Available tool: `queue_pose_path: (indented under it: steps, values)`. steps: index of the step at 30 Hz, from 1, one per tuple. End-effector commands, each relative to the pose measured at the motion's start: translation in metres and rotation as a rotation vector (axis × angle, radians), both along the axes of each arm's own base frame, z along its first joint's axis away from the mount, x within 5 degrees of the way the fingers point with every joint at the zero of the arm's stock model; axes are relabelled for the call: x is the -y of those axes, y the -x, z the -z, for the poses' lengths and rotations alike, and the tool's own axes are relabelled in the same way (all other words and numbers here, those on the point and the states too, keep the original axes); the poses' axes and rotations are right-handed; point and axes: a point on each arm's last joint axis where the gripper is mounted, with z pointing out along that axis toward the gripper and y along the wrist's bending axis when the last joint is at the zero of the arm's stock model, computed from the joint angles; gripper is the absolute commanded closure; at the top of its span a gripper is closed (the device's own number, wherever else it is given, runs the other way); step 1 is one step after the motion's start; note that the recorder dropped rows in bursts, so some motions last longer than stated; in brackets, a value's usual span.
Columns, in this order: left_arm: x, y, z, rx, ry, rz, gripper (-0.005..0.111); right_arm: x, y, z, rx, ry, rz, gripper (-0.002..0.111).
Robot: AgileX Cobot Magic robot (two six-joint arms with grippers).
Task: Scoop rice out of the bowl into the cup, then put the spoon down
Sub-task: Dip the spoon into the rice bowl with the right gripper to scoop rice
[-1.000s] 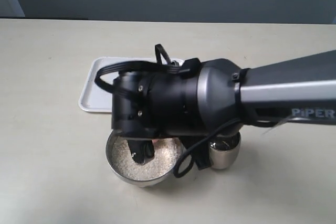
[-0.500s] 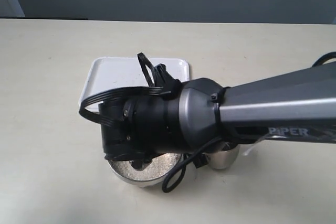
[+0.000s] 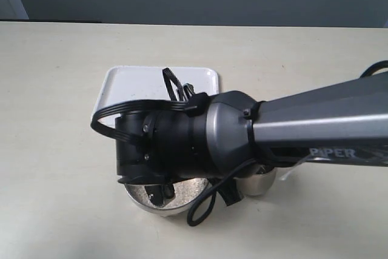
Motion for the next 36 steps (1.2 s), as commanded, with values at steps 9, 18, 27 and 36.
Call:
queue_pose_path:
  steps: [9,18,27,36]
  values:
    - [0.001,0.0,-0.002,0.017,0.008,0.007,0.106,-0.001,0.014,0.006,-0.113,0.037,-0.041,0.108]
    - [0.001,0.0,-0.002,0.017,0.008,0.007,0.106,0.0,0.012,0.005,-0.105,0.04,-0.04,0.108]
    - [0.001,0.0,-0.002,0.017,0.008,0.007,0.106,0.001,0.01,0.006,-0.116,0.037,-0.027,0.109]
    - [0.001,0.0,-0.002,0.017,0.008,0.007,0.106,0.018,-0.016,-0.007,-0.143,-0.025,0.094,0.109]
